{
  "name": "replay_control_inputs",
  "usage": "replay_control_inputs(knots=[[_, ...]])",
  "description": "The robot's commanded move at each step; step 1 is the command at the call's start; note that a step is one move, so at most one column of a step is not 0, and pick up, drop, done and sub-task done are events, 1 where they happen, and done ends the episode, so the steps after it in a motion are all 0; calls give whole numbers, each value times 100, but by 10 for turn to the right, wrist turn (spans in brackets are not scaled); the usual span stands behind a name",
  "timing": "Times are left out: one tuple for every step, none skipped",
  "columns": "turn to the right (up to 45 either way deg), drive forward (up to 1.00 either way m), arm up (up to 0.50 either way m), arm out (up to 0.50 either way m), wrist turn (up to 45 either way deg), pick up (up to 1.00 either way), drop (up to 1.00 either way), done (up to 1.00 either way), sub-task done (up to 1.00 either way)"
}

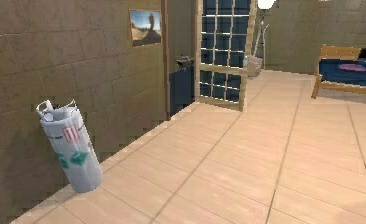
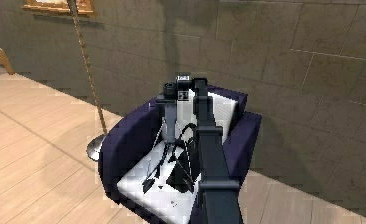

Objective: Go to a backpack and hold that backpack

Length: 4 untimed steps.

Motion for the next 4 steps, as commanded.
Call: replay_control_inputs(knots=[[0, 0, 0, 0, 450, 0, 0, 0, 0], [0, 0, 0, 0, 450, 0, 0, 0, 0], [0, 0, 0, 0, 450, 0, 0, 0, 0], [0, 0, 0, 0, 450, 0, 0, 0, 0]])
